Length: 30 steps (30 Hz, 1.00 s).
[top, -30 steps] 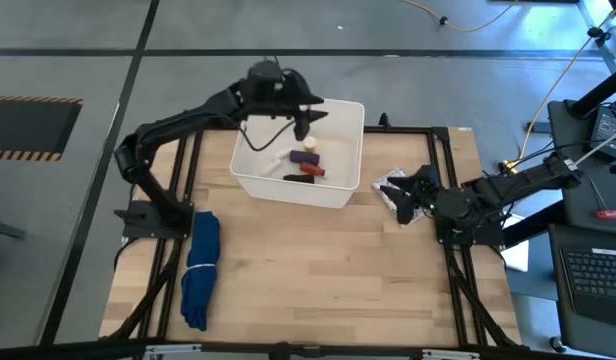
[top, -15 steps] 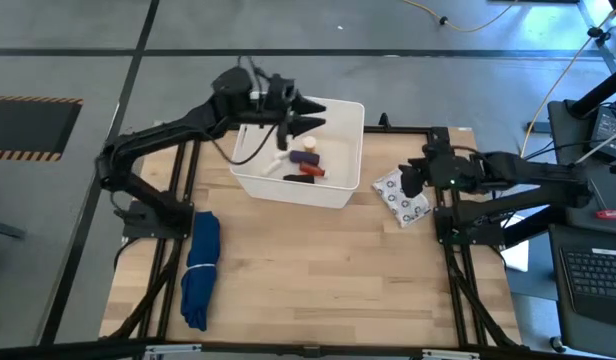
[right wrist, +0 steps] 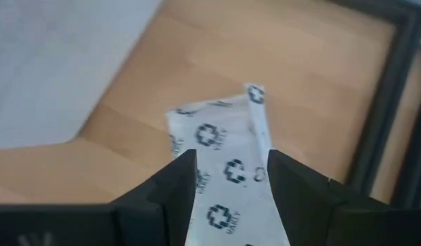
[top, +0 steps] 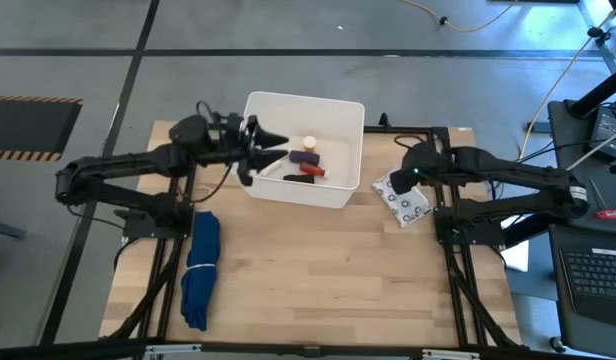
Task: Pick & place medical supplies in basket/bin
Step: Put the white mailer bag into the white bin
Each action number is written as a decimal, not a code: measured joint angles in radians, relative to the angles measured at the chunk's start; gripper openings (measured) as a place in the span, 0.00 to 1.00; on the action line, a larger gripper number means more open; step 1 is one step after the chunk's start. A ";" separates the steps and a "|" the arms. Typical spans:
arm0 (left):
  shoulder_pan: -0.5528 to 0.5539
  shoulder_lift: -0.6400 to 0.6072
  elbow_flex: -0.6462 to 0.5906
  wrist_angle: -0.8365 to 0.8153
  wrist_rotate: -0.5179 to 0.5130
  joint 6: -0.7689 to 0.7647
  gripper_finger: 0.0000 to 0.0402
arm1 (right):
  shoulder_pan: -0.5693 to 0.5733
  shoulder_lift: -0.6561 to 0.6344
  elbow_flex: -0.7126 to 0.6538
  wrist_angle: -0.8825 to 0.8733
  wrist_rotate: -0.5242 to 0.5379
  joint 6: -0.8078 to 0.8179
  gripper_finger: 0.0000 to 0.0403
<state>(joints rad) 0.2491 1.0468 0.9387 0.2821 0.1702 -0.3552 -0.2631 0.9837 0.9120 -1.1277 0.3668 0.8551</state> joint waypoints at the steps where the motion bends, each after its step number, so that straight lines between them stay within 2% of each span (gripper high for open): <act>1: -0.014 -0.013 -0.018 0.003 -0.017 -0.001 0.47 | -0.023 0.009 0.000 -0.006 -0.014 -0.002 0.45; 6: -0.071 -0.038 -0.072 0.005 -0.065 -0.002 0.46 | -0.100 0.064 -0.001 -0.006 -0.031 -0.131 0.45; 13: -0.123 -0.038 -0.098 0.004 -0.101 -0.001 0.46 | -0.169 0.182 -0.001 0.003 -0.103 -0.217 0.45; 30: -0.180 -0.038 -0.098 -0.002 -0.100 0.001 0.46 | -0.306 0.389 -0.001 0.041 -0.202 -0.434 0.45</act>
<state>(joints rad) 0.0693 1.0092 0.8402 0.2802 0.0700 -0.3542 -0.5696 1.3729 0.9112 -1.0869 0.1644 0.4210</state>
